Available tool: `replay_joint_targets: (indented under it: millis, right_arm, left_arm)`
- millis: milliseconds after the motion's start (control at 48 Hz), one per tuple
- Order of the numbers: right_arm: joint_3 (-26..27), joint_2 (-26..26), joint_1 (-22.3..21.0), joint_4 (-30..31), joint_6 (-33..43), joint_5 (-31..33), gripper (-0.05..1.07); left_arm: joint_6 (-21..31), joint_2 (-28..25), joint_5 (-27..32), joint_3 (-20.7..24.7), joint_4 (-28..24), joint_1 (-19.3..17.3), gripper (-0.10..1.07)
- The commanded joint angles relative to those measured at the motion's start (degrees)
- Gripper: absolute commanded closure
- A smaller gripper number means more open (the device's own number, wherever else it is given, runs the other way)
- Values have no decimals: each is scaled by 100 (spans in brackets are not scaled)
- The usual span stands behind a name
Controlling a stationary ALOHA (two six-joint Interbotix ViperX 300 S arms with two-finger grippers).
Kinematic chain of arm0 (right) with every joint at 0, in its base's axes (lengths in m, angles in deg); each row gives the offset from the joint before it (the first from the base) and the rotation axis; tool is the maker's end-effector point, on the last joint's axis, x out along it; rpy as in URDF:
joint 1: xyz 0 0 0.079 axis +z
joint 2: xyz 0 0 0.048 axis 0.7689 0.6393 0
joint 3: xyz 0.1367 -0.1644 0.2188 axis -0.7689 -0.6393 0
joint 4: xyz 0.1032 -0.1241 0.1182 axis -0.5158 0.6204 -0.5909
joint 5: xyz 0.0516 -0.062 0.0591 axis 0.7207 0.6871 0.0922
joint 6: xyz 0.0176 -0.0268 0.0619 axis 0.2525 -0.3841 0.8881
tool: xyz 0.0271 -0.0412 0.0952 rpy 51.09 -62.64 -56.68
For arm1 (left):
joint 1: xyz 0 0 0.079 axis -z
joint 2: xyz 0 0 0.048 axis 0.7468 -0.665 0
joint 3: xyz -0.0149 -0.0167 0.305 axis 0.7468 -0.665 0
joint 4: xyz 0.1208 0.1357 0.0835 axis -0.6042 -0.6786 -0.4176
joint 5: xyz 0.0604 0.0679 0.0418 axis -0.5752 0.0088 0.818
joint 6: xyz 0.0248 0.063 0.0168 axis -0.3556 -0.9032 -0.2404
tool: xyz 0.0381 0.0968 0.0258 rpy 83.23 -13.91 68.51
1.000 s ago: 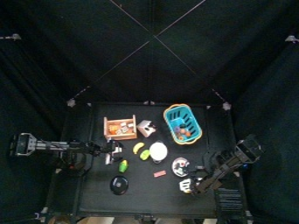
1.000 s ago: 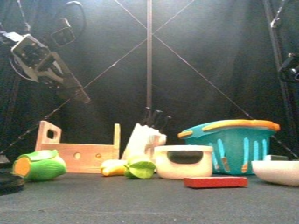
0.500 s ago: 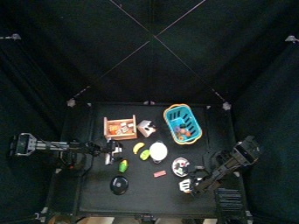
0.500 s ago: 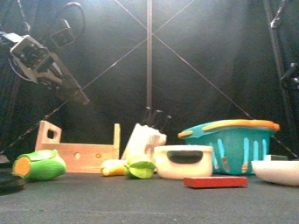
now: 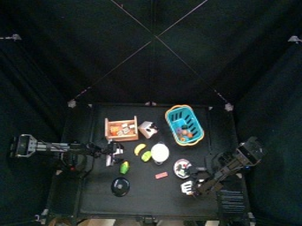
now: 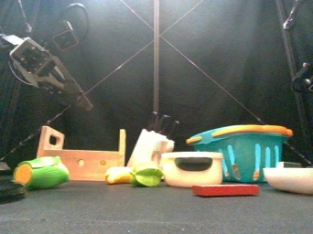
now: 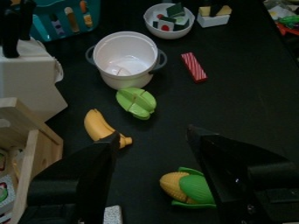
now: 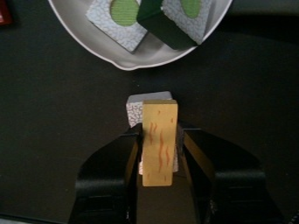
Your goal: Grab egg sushi
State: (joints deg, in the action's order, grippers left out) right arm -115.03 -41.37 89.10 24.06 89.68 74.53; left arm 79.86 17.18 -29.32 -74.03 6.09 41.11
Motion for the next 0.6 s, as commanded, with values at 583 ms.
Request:
replay_joint_targets:
  millis: [583]
  right_arm:
    - [193,-281,-88,369,-18,62,43]
  left_arm:
    - [-9,0,-62,44,62,-18,3]
